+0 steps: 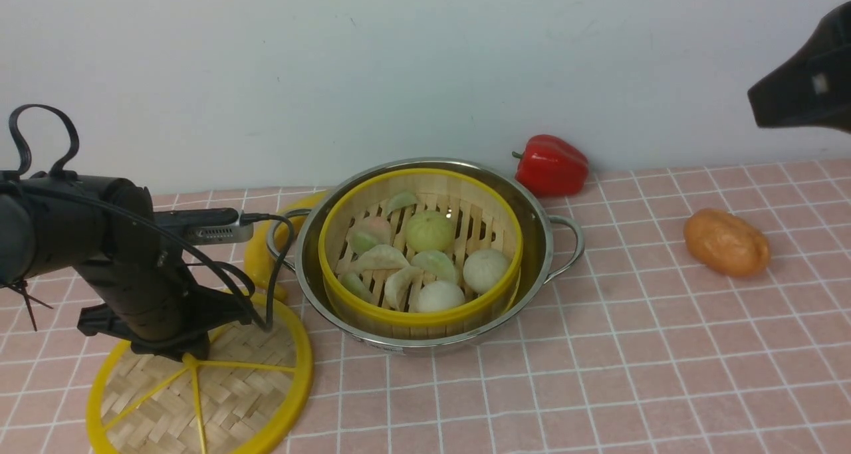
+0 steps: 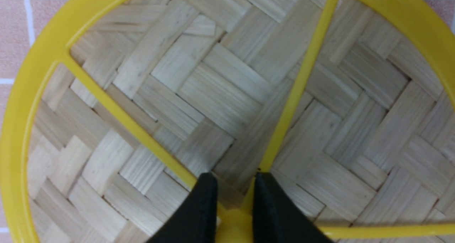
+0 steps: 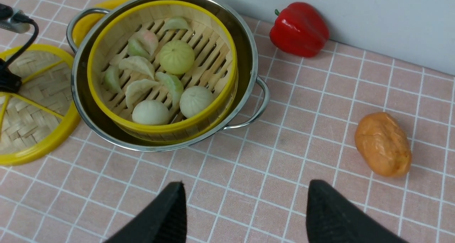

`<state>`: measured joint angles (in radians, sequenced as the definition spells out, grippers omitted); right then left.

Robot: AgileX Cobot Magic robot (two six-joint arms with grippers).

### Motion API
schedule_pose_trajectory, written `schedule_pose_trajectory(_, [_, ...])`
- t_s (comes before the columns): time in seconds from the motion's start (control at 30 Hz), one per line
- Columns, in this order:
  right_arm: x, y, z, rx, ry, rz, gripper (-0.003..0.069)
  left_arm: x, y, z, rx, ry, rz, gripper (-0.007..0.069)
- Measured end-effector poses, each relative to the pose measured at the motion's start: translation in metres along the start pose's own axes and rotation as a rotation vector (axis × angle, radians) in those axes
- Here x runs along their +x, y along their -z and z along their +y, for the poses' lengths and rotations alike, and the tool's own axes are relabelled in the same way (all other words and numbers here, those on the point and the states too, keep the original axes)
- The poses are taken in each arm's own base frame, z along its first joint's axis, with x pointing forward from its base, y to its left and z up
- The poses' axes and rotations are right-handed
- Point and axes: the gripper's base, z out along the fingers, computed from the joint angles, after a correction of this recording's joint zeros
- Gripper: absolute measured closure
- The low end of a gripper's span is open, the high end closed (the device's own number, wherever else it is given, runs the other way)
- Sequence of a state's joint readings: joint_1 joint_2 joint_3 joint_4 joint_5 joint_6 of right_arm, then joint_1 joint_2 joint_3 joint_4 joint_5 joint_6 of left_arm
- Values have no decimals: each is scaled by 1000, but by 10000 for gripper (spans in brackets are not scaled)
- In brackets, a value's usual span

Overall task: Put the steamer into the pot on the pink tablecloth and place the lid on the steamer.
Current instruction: 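Grasp the bamboo steamer lid lying on the table by its centre knob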

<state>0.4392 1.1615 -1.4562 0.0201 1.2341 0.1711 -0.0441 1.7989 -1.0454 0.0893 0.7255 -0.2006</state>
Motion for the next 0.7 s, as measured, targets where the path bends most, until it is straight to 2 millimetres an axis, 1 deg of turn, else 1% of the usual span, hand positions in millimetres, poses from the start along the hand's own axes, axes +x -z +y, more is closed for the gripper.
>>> schedule_pose_trajectory(0.17, [0, 0, 0, 0, 0, 0, 211, -1, 1, 0, -2, 0, 7, 501])
schedule_pose_trajectory(0.3, [0, 0, 0, 0, 0, 0, 211, -2, 6, 1, -13, 1, 54, 506])
schedule_pose_trajectory(0.37, [0, 0, 0, 0, 0, 0, 211, -4, 8, 1, -15, 1, 58, 508])
schedule_pose_trajectory(0.47, [0, 0, 0, 0, 0, 0, 211, -13, 18, 0, -16, 1, 47, 508])
schedule_pose_trajectory(0.7, [0, 0, 0, 0, -1, 0, 211, -19, 26, 0, -20, 0, 48, 508])
